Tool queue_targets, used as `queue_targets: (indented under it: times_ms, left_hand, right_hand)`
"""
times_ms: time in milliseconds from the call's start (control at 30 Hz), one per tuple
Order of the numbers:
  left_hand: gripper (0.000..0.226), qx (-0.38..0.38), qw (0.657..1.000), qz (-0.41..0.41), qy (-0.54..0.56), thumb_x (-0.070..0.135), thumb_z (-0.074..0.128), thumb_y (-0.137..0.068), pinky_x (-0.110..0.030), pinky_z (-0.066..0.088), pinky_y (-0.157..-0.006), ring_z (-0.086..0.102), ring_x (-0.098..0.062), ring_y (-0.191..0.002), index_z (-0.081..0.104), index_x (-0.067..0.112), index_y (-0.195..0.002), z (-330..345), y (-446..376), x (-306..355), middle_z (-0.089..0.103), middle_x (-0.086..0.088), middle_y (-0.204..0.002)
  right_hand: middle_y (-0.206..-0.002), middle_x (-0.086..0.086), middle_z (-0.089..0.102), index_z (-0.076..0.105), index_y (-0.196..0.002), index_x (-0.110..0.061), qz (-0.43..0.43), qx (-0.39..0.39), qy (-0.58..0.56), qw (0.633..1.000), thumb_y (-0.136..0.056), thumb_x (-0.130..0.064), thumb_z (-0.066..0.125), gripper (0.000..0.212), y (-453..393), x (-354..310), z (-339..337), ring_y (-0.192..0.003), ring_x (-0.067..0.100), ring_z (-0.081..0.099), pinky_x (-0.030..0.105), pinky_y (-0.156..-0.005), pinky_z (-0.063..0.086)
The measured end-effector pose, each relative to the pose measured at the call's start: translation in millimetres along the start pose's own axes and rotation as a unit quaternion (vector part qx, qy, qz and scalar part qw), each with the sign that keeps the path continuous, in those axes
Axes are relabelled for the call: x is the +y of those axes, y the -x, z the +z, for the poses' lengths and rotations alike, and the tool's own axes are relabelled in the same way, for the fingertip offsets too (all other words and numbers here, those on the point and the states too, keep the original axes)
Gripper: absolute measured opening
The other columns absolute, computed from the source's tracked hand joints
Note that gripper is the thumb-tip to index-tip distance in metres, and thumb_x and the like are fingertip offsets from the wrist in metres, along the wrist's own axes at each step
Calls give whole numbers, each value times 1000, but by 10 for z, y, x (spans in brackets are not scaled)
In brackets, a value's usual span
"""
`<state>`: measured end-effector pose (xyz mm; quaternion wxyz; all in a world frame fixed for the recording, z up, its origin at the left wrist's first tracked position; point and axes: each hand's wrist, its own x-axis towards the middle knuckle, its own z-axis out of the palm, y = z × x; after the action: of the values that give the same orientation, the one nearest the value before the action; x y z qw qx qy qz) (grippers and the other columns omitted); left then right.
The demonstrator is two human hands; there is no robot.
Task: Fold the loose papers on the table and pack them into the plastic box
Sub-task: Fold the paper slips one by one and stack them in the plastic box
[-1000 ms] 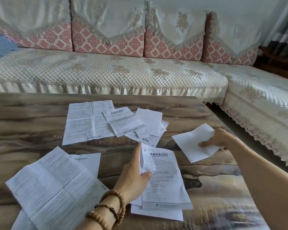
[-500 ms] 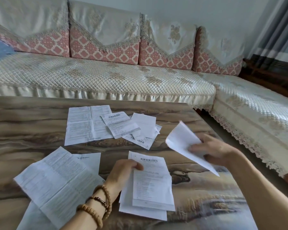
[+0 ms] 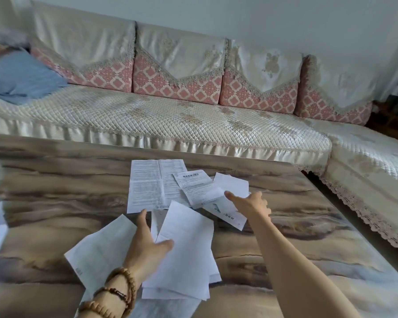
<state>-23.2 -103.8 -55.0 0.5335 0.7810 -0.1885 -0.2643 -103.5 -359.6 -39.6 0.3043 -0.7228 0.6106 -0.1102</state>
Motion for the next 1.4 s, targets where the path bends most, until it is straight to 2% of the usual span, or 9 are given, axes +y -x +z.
queue_targets:
  times_ms: [300, 400, 567, 733, 800, 900, 1033, 1200, 1400]
  left_hand:
    - [102, -23, 998, 19, -46, 12, 60, -81, -19, 50, -65, 61, -6, -76, -8, 42, -151, 4, -122, -161, 50, 18, -96]
    - [103, -32, 999, 13, -38, 14, 58, -77, -30, 54, -66, 63, -16, -69, -8, 52, -146, 6, -151, -209, 63, 5, -98]
    - [86, -21, 999, 20, 19, 6, 56, -79, -26, 54, -72, 62, -5, -82, 18, 59, -135, -1, -127, -221, 59, 12, -108]
    - [25, 26, 997, -31, 61, 2, 57, -81, -21, 42, -50, 55, -12, -56, 68, 24, -86, -28, -59, -197, 70, -3, -90]
    - [15, 23, 991, -42, 123, 26, 65, -89, -24, 45, -59, 61, -13, -69, 74, 17, -81, -83, 46, -131, 72, -4, -91]
    - [68, -82, 962, -66, 252, 76, 58, -73, -41, 54, -87, 71, -30, -91, 77, 16, -97, -146, 257, 20, 75, -9, -97]
    - [55, -104, 942, -79, 310, 50, 81, -67, -56, 51, -94, 70, -36, -96, 75, 9, -103, -317, 582, 89, 74, -15, -100]
    - [22, -76, 950, -74, 293, 14, 78, -78, -44, 59, -78, 73, -30, -86, 74, 8, -99, -566, 873, -12, 76, -13, -94]
    - [31, -15, 970, -14, 243, 0, 76, -78, -36, 57, -82, 71, -17, -92, 70, 19, -101, -769, 1100, -80, 76, 6, -93]
  right_hand:
    - [-128, 13, 48, 27, -138, 0, -7, -29, 173, 984, -54, -60, 85, 119, -441, -624, 399, -117, 29, 54, 39, -94, 47]
    - [-93, 15, 59, 38, -111, 7, 6, -64, 10, 998, -65, -21, 89, 74, -442, -727, 476, -63, 23, 61, 35, -66, 57]
    - [-80, 12, 51, 41, -114, -4, 25, -86, -292, 952, -74, 5, 73, 53, -267, -450, 536, -64, 25, 53, 28, -48, 46]
    - [-81, 17, 62, 57, -107, 8, 33, -55, -463, 884, -80, 8, 67, 29, 252, 43, 194, -59, 17, 63, 21, -50, 49]
    - [-97, 23, 68, 56, -112, 2, -17, -56, -483, 874, -76, 8, 70, 39, 602, 189, 99, -73, 24, 69, 28, -57, 56]
    - [-101, 19, 66, 52, -115, -12, -128, -31, -419, 898, -69, 2, 74, 53, 1191, 325, 21, -87, 34, 68, 46, -69, 60]
    - [-103, 20, 69, 62, -111, -14, -224, -211, -397, 865, -66, -8, 78, 48, 1871, 483, -13, -92, 34, 68, 45, -71, 57]
    - [-111, 29, 67, 64, -113, 5, -215, -392, -375, 812, -70, 2, 74, 44, 2286, 600, -71, -96, 39, 66, 43, -77, 54]
    - [-109, 22, 70, 67, -107, -4, -137, -286, -473, 822, -90, -17, 66, 21, 2624, 467, -31, -96, 38, 66, 51, -88, 51]
